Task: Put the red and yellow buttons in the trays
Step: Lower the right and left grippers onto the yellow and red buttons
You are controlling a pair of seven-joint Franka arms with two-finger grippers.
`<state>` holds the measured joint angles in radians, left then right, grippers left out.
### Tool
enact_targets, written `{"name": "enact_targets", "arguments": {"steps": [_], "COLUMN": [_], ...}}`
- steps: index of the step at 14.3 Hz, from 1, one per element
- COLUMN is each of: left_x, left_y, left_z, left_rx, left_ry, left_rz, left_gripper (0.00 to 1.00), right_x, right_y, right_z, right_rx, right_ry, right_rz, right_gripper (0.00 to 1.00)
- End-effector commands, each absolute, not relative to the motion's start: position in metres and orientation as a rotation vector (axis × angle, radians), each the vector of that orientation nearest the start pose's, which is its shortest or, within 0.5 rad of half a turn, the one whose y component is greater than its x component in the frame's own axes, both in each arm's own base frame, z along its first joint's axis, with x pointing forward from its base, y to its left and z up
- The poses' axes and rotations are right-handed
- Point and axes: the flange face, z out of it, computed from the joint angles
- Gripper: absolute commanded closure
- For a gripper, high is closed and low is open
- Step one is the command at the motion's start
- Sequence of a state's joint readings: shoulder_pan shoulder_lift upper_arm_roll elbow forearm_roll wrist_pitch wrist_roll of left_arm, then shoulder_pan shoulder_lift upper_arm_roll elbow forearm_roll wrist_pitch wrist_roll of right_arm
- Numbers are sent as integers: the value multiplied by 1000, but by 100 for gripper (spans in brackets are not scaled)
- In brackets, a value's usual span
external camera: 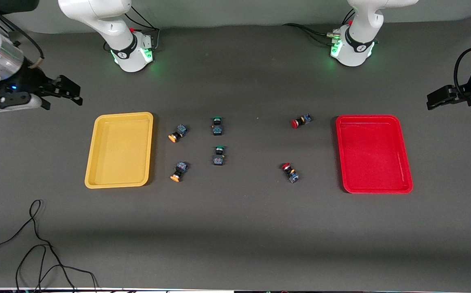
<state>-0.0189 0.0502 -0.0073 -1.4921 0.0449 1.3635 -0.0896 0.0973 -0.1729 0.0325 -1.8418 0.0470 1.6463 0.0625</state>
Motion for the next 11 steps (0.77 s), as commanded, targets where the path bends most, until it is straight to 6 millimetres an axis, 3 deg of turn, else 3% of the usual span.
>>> {"name": "enact_targets", "arguments": {"steps": [1, 3, 6, 9, 11], "left_x": [551, 557, 581, 596, 590], "left_y": [-17, -35, -73, -101, -127], "left_z": [590, 576, 505, 451, 413], "left_rx": [-3107, -3103, -3119, -3092, -3074], "left_ry": [-56, 0, 77, -16, 20], "left_rz": [429, 468, 646, 697, 725], "left_gripper": [0, 0, 0, 0, 0], "right_x": [511, 512, 490, 461, 457], "right_y": [124, 161, 211, 233, 240], "right_z": [564, 535, 471, 398, 353], "right_rx": [-3090, -3100, -3107, -3091, -3067], "right_ry": [25, 93, 311, 482, 610], "right_rz": [125, 152, 151, 133, 186], "right_gripper": [0, 0, 0, 0, 0]}}
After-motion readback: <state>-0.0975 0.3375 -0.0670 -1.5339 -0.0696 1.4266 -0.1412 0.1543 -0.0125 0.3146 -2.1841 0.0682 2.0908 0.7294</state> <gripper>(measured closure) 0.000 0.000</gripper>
